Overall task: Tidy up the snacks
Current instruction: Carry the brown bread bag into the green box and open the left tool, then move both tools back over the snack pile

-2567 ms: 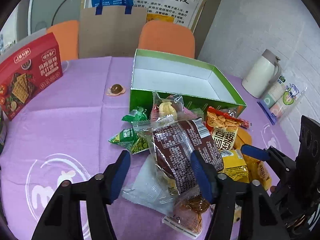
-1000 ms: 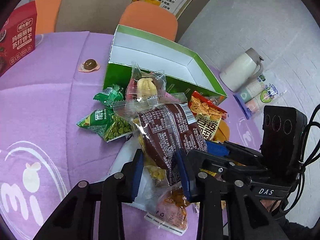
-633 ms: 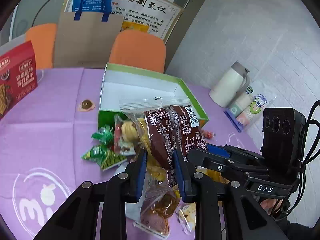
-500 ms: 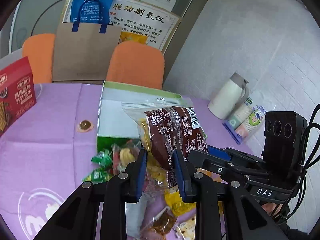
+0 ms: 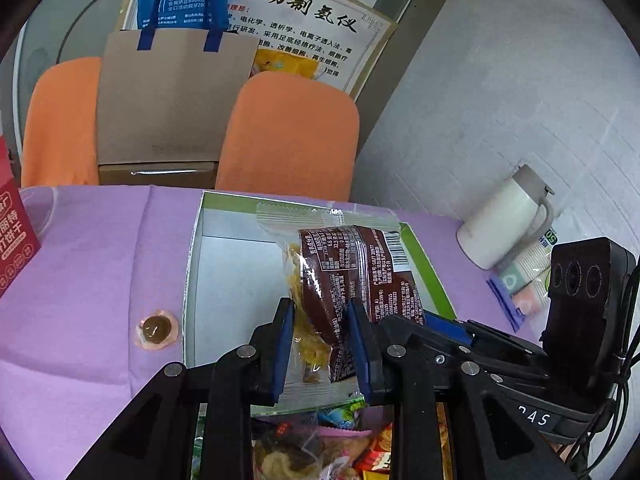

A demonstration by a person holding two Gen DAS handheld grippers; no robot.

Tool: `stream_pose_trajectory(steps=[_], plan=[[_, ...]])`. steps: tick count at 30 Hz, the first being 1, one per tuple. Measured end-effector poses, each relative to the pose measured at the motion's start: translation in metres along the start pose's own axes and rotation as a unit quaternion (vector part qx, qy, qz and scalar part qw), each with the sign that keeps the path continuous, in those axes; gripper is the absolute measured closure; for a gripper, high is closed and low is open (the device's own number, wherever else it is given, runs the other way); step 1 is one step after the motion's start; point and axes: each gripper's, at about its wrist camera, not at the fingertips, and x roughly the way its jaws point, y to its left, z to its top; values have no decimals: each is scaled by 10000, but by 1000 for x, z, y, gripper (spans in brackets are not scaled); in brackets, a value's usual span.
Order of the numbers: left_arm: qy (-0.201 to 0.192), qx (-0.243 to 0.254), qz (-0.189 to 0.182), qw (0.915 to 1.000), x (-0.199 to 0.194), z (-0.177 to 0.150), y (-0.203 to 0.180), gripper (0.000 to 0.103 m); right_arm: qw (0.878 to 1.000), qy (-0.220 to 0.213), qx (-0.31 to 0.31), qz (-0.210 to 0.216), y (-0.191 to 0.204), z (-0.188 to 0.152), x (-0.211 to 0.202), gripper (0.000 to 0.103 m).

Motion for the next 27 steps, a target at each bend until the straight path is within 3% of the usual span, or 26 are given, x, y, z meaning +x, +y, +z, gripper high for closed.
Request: stream_pose_trajectory(steps=[5,6,7,8,9,10,12,15,19,22,27], plan=[[225,22,134,9997,22,-1,7,76,9997,204,-65,-130,-12,-4,18,66],[197,51,187,9996,24,-2,7,70,9992,277,-165,-246,-12,-5,21,64],[158,91,188,9997,24,-4,7,62,9982,358,-279,-391,-12,-7,24,57],[130,93,244,9996,23,-5,8,34,9968,422,-389,-553,-11,-9,26,53],[71,71,372,9993,20,-7,9,11,9957,410,-454,-702,-11,-11,26,37],[-55,74,475,9988,15,-9,10,6,9952,350,-487,-777,-11,-13,24,28],[-261,180,599,9977,8,-11,10,3,9960,296,-485,-687,-12,-15,19,25],[-191,147,753,9969,1,-12,13,3,9962,297,-434,-692,-12,-17,13,15],[-510,22,830,9952,-30,-14,13,3,9962,198,-520,-675,-1,-20,-9,13],[-829,98,882,9926,-59,-19,1,3,9963,69,-564,-643,15,-22,-30,1],[-1084,190,950,9894,-98,-40,-15,1,9947,-224,-823,-565,47,-36,-69,1]])
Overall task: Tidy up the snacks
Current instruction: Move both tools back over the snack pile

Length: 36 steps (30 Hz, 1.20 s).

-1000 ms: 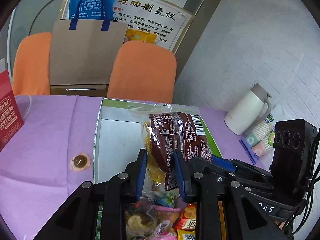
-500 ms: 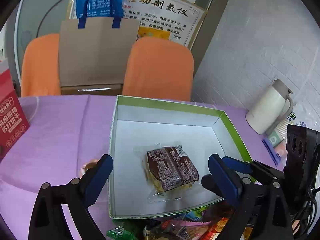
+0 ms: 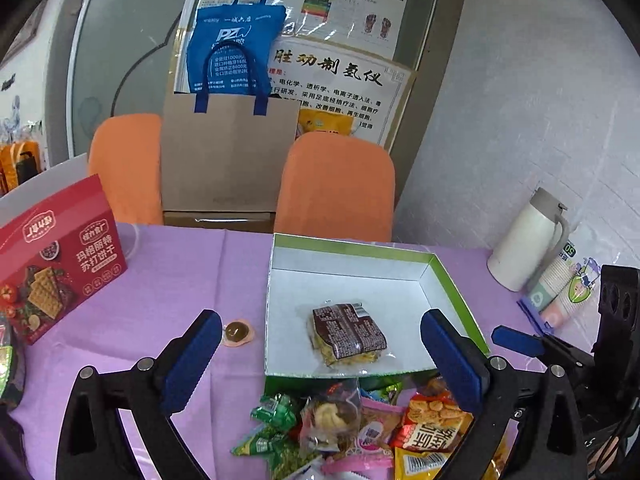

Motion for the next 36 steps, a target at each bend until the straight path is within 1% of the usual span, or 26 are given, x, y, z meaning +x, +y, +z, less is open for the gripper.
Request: stream_pose_trajectory(steps=[2,4,8,10,12,15,17,21,23,24,26,29,33,35,36], plan=[[-11,36,-47,10000,-18,-12,-2,0,9999,-70,-103,98,9,-9,-17,1],[-3,21,-11,10000,-33,-24,-3,0,9995,-177,-183,176,15,-18,-32,1],[-164,-31,67,9998,-58,-50,0,0,9988,-386,-210,206,19,-39,-57,1],[-210,-26,76,9997,-66,-63,0,0,9979,-573,-209,217,18,-51,-68,1],[-150,61,113,9998,-68,-77,-2,0,9973,-670,-224,208,15,-63,-75,0],[115,367,12,9993,-64,-99,-8,0,9985,-443,-321,70,13,-82,-74,0],[296,524,-39,9982,-59,-113,-11,0,9991,-167,-401,-3,10,-96,-70,0],[608,627,-95,9961,-51,-137,-14,0,9983,442,-371,-8,-4,-122,-52,0],[719,678,-123,9950,-50,-145,-14,0,9970,660,-382,-151,-9,-129,-44,0],[755,700,-135,9946,-50,-148,-15,0,9960,733,-411,-307,-10,-131,-41,0],[799,701,-237,9940,-51,-152,-15,0,9944,827,-434,-494,-14,-137,-39,0],[914,706,-472,9922,-44,-153,-20,1,9938,903,-226,-601,-24,-147,-42,0],[1047,926,-771,9872,-28,-147,-45,4,9922,992,7,-751,-34,-164,-49,0],[1102,1054,-938,9838,-19,-146,-59,4,9914,1009,43,-829,-36,-169,-52,1],[1148,1128,-965,9822,-14,-145,-66,4,9910,1021,45,-863,-36,-171,-52,1]])
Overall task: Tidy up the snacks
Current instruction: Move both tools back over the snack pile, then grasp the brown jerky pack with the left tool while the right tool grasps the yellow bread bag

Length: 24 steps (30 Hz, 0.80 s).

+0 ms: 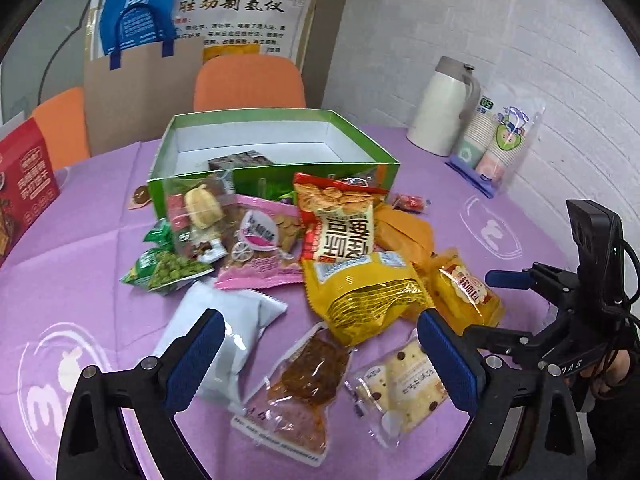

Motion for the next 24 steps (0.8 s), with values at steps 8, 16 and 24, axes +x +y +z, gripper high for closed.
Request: stream_pose_trajectory(steps=[8,16,24], plan=[[459,430,-169,9979,8,-10,-19,9,9998,137,53,-147,-15,-12,8,42],[1007,221,59,9947,11,-38,8,42,9999,102,77,-5,-17,-13,5,43],[1046,217,178,9941,22,-37,10,50,9998,145,-45,-121,-10,-10,5,41]])
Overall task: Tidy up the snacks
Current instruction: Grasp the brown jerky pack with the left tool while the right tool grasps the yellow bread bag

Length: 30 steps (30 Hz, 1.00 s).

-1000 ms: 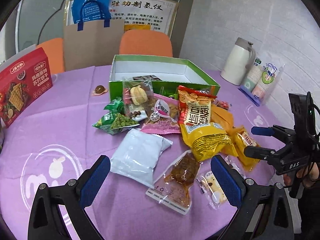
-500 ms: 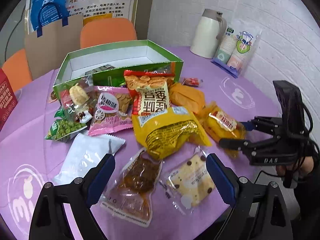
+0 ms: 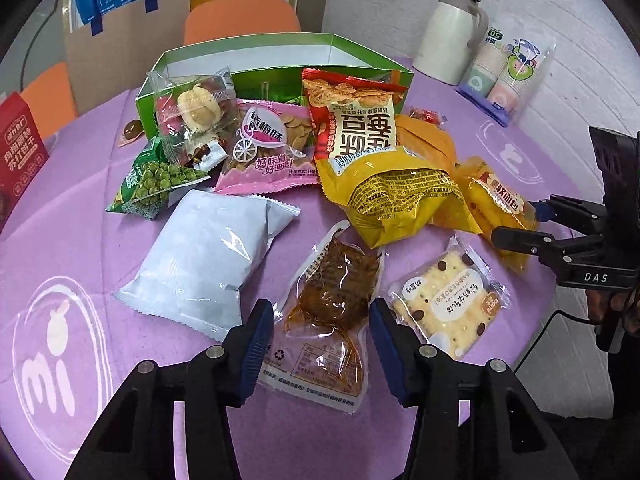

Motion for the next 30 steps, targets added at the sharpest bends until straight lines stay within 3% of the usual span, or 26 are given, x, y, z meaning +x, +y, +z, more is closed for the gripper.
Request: stream_pose_trajectory(steps=[5,10,11,12,13,16,20,26,30], plan=[[-21,189,-76,9998,6,8,-11,41,9999,2,-115,-54,7,2,3,36],[-78,89,-145,9998,14,13,-7,42,9999,13,-159,-67,9,3,6,36],[-77,40,-158,9998,13,13,-4,46,9998,18,-163,-82,9,3,6,37],[-91,7,-107,9999,12,13,-3,55,9998,5,-169,-107,9,3,6,43],[-103,-18,-77,9999,10,12,-2,57,9998,15,-173,-60,9,3,6,53],[-166,-160,-271,9994,1,8,4,60,9999,-93,-125,8,8,7,-4,58],[-466,-374,-663,9960,-29,10,16,60,9991,-386,-166,115,9,18,-29,60],[-1229,-476,-650,9891,-77,42,29,60,9948,-933,-247,317,12,57,-54,60],[-1593,-562,-537,9842,-85,79,40,60,9910,-1263,-260,365,18,94,-49,60]])
